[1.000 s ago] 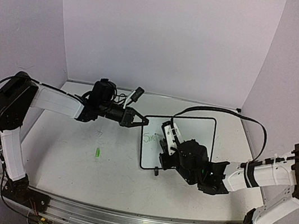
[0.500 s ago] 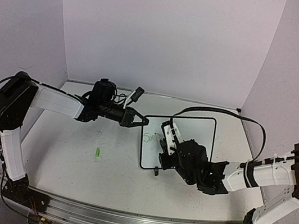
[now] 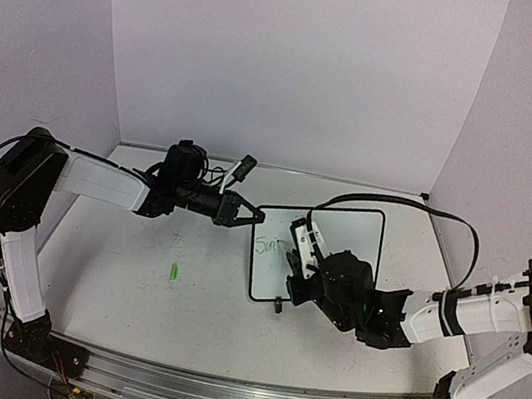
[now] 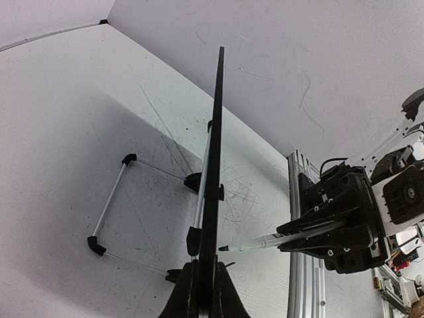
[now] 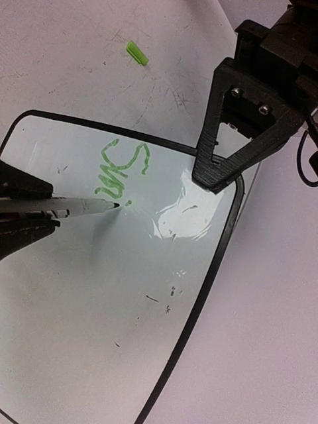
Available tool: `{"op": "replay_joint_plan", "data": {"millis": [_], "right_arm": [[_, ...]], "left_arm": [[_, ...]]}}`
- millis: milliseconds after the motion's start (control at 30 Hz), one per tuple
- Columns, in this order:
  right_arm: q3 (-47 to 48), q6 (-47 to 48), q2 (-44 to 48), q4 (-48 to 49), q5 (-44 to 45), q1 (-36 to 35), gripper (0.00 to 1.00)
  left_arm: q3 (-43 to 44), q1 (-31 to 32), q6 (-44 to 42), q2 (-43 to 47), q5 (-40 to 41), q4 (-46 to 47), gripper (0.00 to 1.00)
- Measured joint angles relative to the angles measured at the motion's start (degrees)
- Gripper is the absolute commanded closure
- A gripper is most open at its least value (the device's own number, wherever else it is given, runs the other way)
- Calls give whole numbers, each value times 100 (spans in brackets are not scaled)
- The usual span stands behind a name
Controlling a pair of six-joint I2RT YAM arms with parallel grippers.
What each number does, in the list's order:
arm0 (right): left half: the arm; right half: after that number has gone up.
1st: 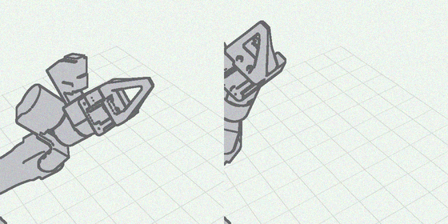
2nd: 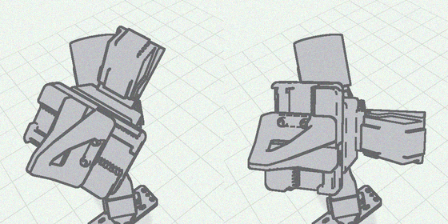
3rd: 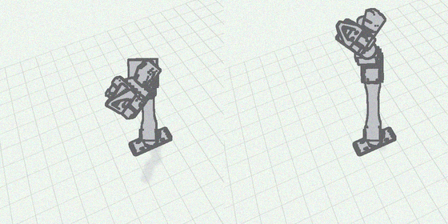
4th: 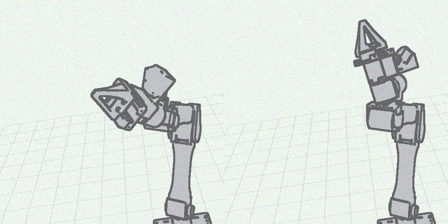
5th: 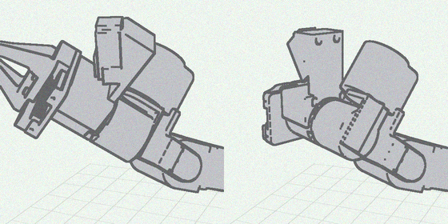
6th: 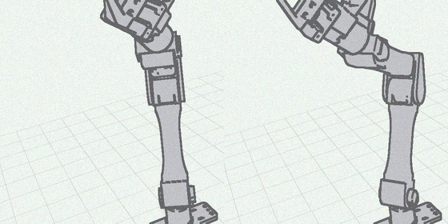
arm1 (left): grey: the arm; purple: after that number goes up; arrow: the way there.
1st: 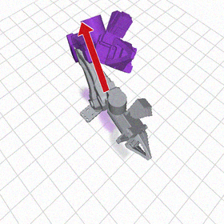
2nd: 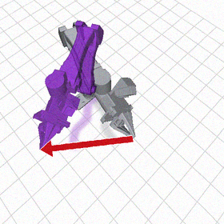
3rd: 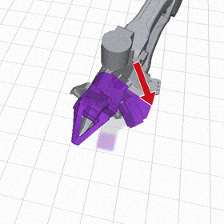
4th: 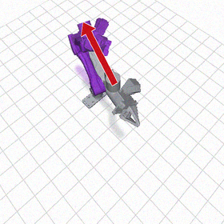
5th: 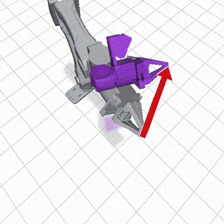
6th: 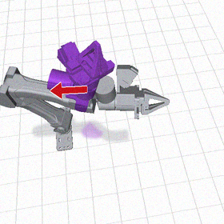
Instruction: Write a sentence on the whiteboard
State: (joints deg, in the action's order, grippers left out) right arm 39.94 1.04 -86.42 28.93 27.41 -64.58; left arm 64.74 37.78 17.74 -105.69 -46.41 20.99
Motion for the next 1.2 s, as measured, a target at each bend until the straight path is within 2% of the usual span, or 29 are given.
{"op": "replay_joint_plan", "data": {"millis": [1200], "right_arm": [[111, -316, -187, -134, 145, -7, 100]], "left_arm": [[0, 0, 0, 0, 8, -4, 100]]}}
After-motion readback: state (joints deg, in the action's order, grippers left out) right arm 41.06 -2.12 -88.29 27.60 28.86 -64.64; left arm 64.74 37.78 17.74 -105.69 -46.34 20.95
